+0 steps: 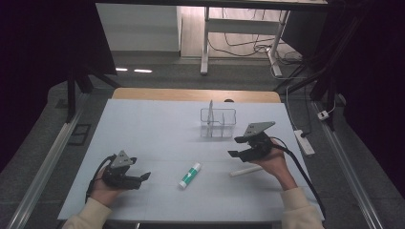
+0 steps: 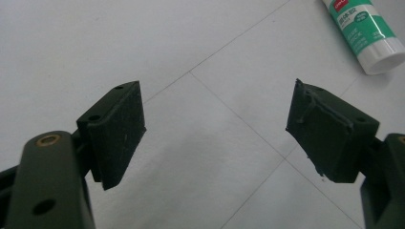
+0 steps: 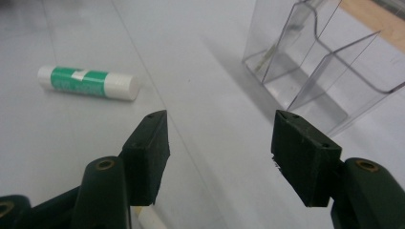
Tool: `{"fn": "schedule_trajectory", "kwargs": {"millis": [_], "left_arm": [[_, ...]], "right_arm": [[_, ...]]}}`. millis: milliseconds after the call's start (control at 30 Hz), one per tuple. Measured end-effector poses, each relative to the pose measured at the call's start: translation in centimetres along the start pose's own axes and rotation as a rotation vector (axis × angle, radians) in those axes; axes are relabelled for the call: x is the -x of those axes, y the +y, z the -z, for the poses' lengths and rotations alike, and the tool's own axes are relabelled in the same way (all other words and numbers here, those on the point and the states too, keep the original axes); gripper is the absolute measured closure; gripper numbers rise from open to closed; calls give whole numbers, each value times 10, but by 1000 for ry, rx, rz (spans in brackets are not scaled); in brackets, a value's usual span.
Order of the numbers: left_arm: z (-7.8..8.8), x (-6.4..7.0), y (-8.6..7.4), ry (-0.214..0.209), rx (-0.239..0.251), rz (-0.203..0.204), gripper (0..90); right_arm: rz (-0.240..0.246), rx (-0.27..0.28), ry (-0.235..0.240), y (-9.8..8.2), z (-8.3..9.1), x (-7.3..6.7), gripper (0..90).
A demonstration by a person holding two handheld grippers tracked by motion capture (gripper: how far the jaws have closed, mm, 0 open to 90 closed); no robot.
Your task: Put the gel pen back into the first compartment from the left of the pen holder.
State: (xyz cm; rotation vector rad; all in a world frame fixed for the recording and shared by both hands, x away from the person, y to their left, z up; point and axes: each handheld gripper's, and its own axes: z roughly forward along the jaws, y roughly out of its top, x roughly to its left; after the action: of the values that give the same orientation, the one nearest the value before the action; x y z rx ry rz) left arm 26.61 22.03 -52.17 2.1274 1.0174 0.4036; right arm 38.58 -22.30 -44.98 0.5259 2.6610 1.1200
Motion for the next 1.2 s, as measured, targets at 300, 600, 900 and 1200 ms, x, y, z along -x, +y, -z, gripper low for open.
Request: {"fn": "schedule_trajectory", "kwargs": {"millis": [300, 600, 900, 1200], "left_arm": [[1, -1, 0, 3, 1, 3, 206], [1, -1, 0, -1, 3, 4, 205], [0, 0, 0, -9, 2, 1, 203], [0, 1, 1, -19, 8, 5, 203]], "right_arm": [[43, -59, 19, -8, 4, -3, 355], [89, -117, 53, -9, 2, -6, 355], [127, -165, 95, -9, 1, -10, 360], [188, -241, 154, -11, -2, -17, 363]]}}
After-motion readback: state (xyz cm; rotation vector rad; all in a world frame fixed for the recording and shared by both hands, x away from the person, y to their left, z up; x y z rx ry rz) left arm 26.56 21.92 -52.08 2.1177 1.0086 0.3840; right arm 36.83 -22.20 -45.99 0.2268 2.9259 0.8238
